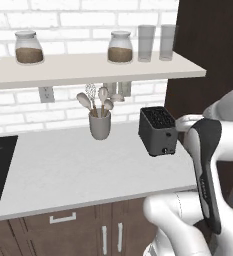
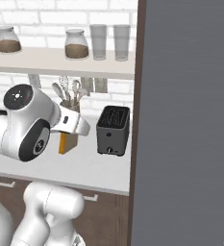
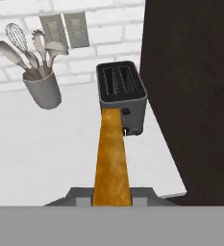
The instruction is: Start the toaster. Once the lever pops up, take the bread to the plate on the dining counter.
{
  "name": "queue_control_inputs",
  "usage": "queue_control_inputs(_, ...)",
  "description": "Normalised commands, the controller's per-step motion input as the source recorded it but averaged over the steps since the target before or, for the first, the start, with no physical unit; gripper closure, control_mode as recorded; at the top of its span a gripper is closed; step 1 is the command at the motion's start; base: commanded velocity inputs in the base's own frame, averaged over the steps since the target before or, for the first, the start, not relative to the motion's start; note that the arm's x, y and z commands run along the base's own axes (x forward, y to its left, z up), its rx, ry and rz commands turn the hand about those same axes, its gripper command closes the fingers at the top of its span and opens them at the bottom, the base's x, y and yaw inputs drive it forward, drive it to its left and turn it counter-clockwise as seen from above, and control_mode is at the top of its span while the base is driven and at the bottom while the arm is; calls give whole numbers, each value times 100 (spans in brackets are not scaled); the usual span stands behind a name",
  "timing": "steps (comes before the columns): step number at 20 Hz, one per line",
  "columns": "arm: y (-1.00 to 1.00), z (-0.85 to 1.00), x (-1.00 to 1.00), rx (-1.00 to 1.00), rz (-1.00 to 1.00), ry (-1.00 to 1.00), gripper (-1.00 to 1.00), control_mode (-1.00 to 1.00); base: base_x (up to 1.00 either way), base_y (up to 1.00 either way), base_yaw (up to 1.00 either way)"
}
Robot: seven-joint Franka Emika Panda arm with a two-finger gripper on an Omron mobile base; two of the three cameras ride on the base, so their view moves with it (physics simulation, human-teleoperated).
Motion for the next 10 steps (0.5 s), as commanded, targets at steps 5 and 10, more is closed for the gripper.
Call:
queue_control_inputs(5, 20, 0, -54, 0, 0, 7, 100, -100, 0, 0, 0)
queue_control_inputs(10, 14, 0, -25, 0, -1, 3, 100, 100, -26, 17, -1)
